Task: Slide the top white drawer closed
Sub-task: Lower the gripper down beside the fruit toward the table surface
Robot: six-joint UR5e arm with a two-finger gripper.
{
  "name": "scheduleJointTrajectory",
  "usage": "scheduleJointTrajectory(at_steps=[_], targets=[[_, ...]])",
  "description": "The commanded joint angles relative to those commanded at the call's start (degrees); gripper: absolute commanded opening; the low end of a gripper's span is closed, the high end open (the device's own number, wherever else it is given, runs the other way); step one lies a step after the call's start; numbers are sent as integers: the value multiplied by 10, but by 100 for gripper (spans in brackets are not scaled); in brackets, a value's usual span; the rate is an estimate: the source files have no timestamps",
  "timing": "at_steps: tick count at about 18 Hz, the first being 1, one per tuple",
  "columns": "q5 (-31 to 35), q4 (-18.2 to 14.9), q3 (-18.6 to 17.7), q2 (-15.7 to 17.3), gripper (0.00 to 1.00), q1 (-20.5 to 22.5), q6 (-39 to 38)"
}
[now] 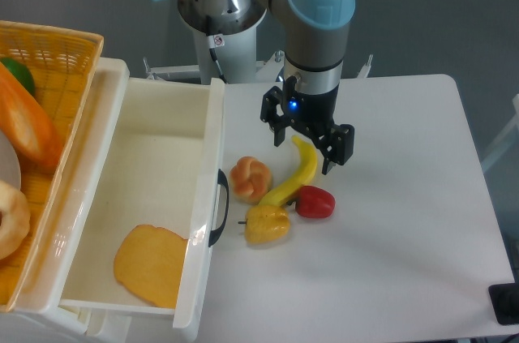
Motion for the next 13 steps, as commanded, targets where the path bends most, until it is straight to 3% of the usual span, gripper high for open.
scheduleJointTrajectory(at_steps=[8,13], targets=[[28,4,-4,-3,100,0,-2],[61,11,-9,-12,100,-4,-41]])
